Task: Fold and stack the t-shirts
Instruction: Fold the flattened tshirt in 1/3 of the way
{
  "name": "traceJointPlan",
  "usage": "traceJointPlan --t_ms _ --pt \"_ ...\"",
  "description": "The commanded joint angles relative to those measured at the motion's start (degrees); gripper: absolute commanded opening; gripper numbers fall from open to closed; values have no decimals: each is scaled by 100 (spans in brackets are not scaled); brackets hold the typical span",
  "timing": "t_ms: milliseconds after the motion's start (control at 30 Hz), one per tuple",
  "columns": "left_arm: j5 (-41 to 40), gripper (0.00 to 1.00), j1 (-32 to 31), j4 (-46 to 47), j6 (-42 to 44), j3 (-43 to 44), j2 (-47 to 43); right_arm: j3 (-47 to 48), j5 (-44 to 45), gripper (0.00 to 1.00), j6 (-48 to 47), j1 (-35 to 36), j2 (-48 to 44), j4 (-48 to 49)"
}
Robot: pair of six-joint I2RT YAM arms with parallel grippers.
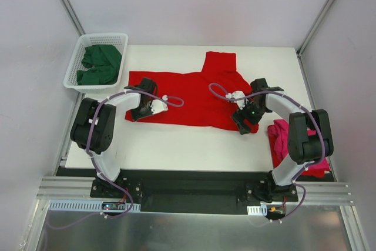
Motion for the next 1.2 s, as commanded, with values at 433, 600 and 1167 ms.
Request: traceJointPlan --t_ms 433,600,1167 --pt "286 16 40 -257 -73 -679 -567 -121 414 63 -661 -494 -417 -379" --pt "242 16 57 -257 -82 -758 -602 -244 335 56 -934 -547 -337 -397" --pt "224 16 66 -274 -117 -758 -558 -227 132 1 -1092 -687 -267 -722"
